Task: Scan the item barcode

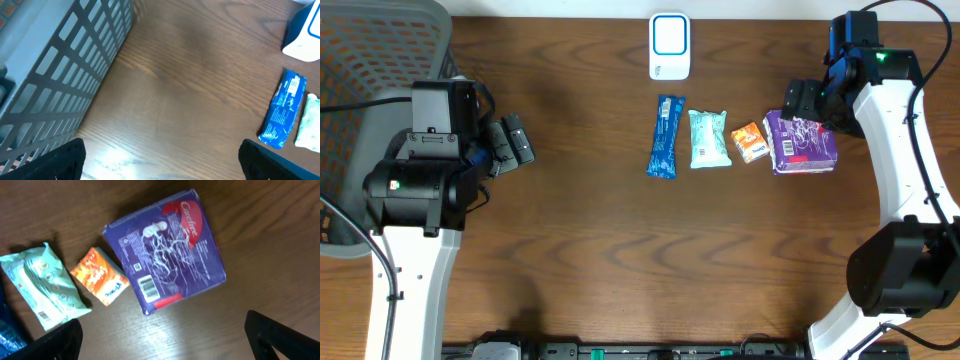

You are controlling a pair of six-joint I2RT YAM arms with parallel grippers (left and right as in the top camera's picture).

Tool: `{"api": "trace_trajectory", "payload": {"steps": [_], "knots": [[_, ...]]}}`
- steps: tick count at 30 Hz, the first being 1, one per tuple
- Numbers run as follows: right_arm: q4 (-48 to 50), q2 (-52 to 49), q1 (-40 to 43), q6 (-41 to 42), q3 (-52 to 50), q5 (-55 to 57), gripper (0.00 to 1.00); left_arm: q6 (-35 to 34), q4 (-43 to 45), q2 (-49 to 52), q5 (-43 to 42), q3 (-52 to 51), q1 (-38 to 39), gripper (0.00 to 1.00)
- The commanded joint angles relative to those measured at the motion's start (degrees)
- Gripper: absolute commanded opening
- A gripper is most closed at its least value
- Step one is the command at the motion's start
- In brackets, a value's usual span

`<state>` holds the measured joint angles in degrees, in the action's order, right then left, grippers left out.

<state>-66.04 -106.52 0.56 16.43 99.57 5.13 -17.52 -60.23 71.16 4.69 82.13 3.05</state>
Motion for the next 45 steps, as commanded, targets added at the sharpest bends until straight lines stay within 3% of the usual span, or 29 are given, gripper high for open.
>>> {"api": "trace_trajectory", "payload": {"steps": [1, 5, 8, 16, 23, 27, 41, 45], "knots": [[1.2, -0.5, -0.5, -0.9, -1.7, -3.5, 0.99, 0.8, -0.2, 0.2, 0.5, 0.6, -0.2, 0.98], [4.4, -0.5, -1.4, -3.9, -4.6, -7.3, 0.98, 0.8, -0.2, 0.2, 0.5, 0.6, -0.2, 0.98], [9.2, -0.5, -3.0, -7.2, -8.4, -9.6, 0.89, 0.8, -0.2, 0.2, 0.5, 0.6, -0.2, 0.98], [19.4, -0.5, -7.1, -8.9, -15.7, -9.6, 0.79, 0.8, -0.2, 0.2, 0.5, 0.6, -0.2, 0.98], [27.5, -0.7, -8.7, -9.5, -21.1, -9.4, 0.8, 0.8, -0.2, 0.2, 0.5, 0.6, -0.2, 0.98], [31.2, -0.7, -8.8, -10.7, -24.0, -10.2, 0.72, 0.8, -0.2, 0.2, 0.5, 0.6, -0.2, 0.98], [34.2, -8.3, -9.0, -11.2, -24.4, -7.9, 0.78, 0.8, -0.2, 0.2, 0.5, 0.6, -0.2, 0.98], [34.4, -9.5, -8.9, -11.1, -24.4, -8.9, 0.76, 0.8, -0.2, 0.2, 0.5, 0.6, -0.2, 0.98]]}}
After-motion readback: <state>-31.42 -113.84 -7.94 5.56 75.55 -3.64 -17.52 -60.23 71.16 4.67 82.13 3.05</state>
